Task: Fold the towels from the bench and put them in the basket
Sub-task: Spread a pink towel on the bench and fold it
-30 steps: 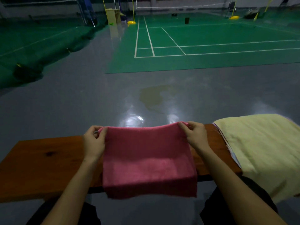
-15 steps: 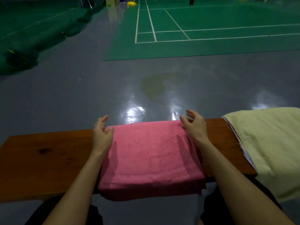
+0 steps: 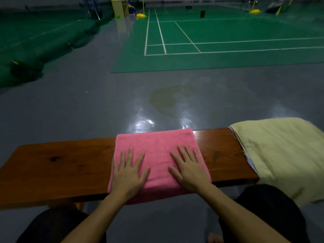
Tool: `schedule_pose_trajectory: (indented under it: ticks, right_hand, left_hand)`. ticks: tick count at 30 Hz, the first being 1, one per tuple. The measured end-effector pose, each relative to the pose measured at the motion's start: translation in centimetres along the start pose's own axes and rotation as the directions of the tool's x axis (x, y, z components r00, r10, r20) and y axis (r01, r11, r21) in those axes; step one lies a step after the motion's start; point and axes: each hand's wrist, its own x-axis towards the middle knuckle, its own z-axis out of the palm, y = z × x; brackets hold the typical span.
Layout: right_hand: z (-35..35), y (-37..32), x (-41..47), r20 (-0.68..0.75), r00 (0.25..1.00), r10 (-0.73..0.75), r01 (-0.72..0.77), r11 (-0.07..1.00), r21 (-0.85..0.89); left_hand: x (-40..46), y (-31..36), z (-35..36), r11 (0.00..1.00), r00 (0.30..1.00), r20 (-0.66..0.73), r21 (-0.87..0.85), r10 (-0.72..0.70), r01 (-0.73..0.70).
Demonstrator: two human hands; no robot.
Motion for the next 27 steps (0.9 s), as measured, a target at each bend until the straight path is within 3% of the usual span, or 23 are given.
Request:
schedule_pose_trajectory:
  ticks: [9, 12, 15, 17, 23, 27]
  right_hand:
    - [-0.9, 3.5, -1.7, 0.042, 0.982, 0.184, -0.183, 0.983, -0.03]
    - [-1.7, 4.0, -2.2, -0.033, 0.949, 0.313, -0.314, 0.95, -0.012]
    - [-2.5, 4.3, -2.7, -0.167, 0.851, 0.497, -0.494, 0.867, 0.061]
    - [-2.3, 4.7, -2.6, -0.108, 0.807, 0.581, -0.559, 0.81, 0.178]
    - [-2.4, 3.9, -1.2, 0.008, 0.828, 0.56, -0.519, 0.763, 0.384]
    - [-3.7, 3.0, -0.3, 0.03, 0.86, 0.509, -0.373, 0.587, 0.719]
  left_hand:
    - [0.2, -1.0, -0.7, 1.0, 1.0, 0.017, 0.022, 0.018, -0.019]
    - [0.1, -1.1, -1.2, 0.999, 0.998, 0.07, 0.04, 0.002, -0.005]
    - [0.5, -0.8, -2.3, 0.999, 0.996, -0.08, -0.017, 0.025, -0.027]
    - [0.9, -0.2, -2.5, 0.988, 0.975, -0.203, -0.103, 0.09, -0.113]
    - [1.9, 5.4, -3.1, 0.853, 0.923, -0.302, -0.388, 0.239, -0.348]
    - [3.7, 8.2, -3.4, 0.751, 0.925, -0.262, -0.542, 0.275, -0.377]
